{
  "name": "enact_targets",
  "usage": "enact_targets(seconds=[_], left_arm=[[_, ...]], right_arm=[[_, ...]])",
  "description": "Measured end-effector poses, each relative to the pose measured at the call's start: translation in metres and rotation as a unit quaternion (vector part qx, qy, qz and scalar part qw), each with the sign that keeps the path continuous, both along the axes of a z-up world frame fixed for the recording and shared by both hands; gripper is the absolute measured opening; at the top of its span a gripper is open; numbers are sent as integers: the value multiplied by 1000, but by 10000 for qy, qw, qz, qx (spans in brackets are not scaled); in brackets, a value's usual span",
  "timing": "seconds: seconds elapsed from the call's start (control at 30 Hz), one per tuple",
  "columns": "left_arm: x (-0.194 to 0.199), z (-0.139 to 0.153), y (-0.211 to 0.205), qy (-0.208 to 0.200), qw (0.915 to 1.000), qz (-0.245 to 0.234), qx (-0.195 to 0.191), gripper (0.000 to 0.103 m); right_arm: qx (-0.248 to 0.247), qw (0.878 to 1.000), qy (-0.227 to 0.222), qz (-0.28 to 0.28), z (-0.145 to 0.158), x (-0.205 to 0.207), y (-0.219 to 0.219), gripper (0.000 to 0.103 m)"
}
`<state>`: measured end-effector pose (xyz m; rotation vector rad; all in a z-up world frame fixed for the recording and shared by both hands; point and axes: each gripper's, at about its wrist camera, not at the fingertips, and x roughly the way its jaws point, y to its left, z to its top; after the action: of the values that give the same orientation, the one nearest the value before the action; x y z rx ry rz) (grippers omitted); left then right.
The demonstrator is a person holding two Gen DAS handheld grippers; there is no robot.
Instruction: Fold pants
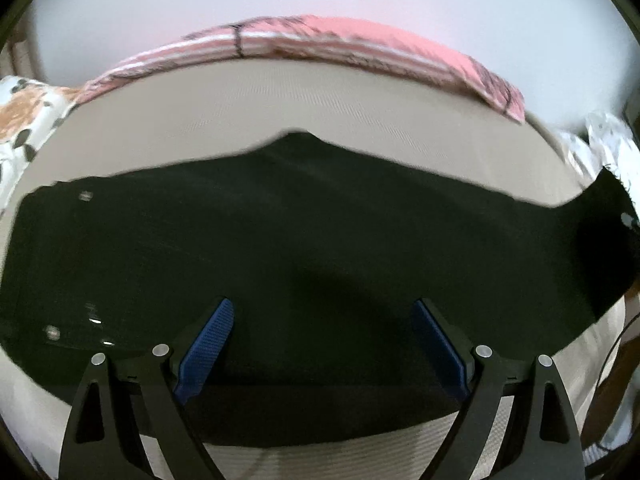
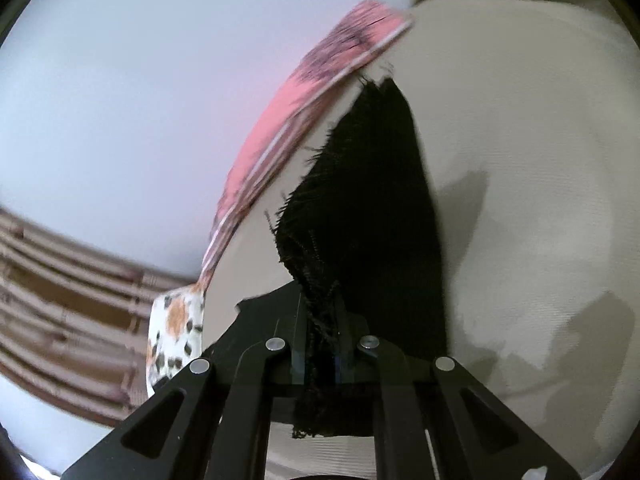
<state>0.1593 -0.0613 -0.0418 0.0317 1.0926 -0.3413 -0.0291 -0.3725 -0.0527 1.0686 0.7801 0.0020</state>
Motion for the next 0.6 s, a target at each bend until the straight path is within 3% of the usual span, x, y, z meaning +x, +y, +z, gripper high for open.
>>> enact_targets(seconds=[0.27, 0.53, 0.6], left_arm=[[3, 28, 59, -72, 9985, 507, -183, 91], [-14, 35, 94, -106, 9972, 717, -209, 91], [-15, 34, 100, -106, 9969, 737, -255, 91]], right_arm=[[-13, 9933, 141, 1148, -9, 81, 96, 8], [-66, 9738, 600, 2192, -48, 140, 203, 8], [-367, 9671, 772, 2395, -55, 148, 226, 8]])
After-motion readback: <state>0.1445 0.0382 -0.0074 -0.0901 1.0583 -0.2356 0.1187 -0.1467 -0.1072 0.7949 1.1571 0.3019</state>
